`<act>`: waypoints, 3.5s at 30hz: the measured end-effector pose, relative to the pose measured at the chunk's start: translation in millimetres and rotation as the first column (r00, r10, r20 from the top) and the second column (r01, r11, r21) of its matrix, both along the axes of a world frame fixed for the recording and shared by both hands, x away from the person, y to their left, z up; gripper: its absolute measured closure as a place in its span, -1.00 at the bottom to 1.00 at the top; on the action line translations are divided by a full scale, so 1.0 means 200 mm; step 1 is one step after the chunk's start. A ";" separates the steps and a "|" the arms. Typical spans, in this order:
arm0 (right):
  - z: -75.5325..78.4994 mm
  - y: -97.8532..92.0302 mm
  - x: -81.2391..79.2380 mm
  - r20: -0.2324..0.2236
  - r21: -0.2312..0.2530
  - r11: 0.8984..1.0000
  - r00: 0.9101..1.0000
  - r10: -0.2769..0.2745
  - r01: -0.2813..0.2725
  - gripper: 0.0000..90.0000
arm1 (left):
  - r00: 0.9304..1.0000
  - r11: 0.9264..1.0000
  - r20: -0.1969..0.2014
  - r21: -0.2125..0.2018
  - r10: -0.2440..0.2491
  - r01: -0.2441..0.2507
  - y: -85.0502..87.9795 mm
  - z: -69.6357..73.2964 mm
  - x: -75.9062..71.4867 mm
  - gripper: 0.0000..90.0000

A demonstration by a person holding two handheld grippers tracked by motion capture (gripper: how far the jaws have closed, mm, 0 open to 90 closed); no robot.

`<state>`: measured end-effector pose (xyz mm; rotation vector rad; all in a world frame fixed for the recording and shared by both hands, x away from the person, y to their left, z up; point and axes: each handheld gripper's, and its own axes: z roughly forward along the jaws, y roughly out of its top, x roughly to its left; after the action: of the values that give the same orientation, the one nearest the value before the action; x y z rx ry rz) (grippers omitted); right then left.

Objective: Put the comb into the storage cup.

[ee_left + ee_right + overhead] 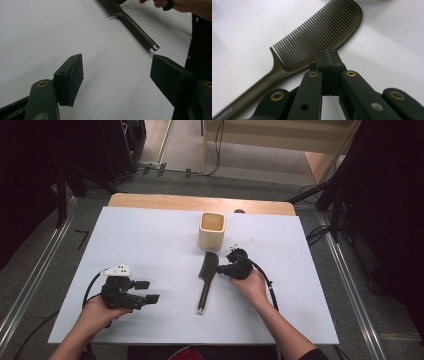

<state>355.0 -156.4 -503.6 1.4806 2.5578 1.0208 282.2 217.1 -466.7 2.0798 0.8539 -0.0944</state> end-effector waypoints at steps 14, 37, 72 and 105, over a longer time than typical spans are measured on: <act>0.00 0.13 0.06 0.001 -0.003 0.999 0.999 0.034 -0.034 0.95 | 1.000 1.000 0.000 -0.002 0.003 -0.003 0.00 0.00 0.00 -0.37; 0.08 0.12 0.04 0.045 0.033 0.999 0.998 0.041 -0.042 0.79 | 1.000 1.000 -0.001 -0.007 0.003 -0.003 0.00 0.00 0.00 -0.38; 0.22 -0.32 -0.32 0.107 0.182 0.974 0.988 0.115 -0.133 -0.41 | 1.000 1.000 -0.010 -0.026 -0.002 0.002 0.00 0.00 0.00 -0.38; 0.10 -0.52 -0.57 0.090 0.153 0.987 0.995 0.040 -0.053 -0.44 | 1.000 1.000 0.010 -0.016 0.000 0.000 -0.01 0.00 -0.01 -0.38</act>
<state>240.3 -259.5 -483.4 1.3799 2.5157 1.2874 280.9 215.2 -467.3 2.0637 0.8448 -0.0901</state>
